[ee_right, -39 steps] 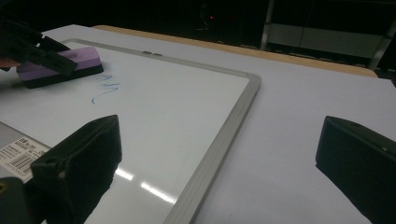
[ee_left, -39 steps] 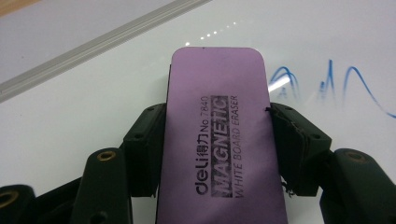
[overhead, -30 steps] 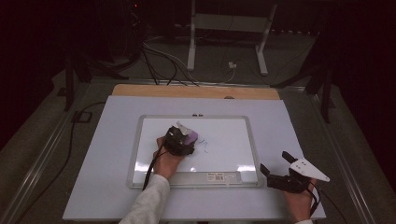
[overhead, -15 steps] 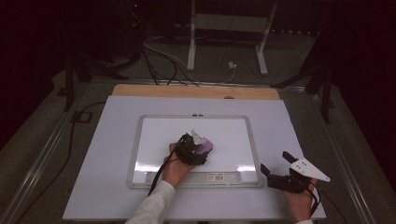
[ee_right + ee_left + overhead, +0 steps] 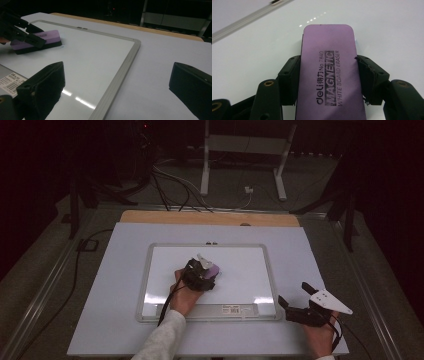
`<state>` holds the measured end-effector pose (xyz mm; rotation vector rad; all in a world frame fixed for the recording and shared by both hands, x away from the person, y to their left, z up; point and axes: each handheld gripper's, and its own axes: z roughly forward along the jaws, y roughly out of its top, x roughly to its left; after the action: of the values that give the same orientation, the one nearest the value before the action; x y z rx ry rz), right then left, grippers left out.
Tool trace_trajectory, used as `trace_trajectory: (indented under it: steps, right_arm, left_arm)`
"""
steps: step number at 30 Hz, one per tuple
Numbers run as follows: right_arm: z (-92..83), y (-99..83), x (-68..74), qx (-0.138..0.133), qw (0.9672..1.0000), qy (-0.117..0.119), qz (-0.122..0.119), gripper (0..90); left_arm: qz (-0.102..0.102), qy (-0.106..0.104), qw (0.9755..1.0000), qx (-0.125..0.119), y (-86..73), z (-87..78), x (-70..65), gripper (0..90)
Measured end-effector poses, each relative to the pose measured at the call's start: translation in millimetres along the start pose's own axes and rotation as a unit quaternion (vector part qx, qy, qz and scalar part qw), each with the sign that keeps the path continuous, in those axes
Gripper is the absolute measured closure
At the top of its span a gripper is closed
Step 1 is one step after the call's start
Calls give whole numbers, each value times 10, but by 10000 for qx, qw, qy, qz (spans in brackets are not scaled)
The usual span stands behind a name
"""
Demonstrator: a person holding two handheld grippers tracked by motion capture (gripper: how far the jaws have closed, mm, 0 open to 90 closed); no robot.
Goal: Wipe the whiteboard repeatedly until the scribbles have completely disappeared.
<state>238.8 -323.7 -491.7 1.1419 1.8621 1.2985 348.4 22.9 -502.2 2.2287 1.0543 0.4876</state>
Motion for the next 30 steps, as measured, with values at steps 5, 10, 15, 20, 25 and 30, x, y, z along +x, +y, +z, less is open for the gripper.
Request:
trace_trajectory:
  steps: [5,10,15,20,25,30]
  right_arm:
    - [1,0,1,2,10000,-1,-2,7]
    - [-9,-1,-13,-18,10000,-18,13,7]
    - [-14,-3,-19,-19,10000,-30,21,7]
    - [-13,-4,-22,-10,10000,-34,28,7]
    - [-12,-3,-16,-6,10000,-35,28,7]
    - [-6,-5,-15,16,10000,-28,35,7]
  left_arm:
    - [270,-400,9988,-61,38,26,-173,416]
    - [145,-308,9994,-80,39,39,-117,416]
    - [-87,51,9999,2,20,29,76,416]
    - [-296,322,9990,74,-40,-12,312,416]
    - [-635,578,9963,101,-92,-35,520,416]
    - [-957,696,9930,22,-93,-1,606,416]
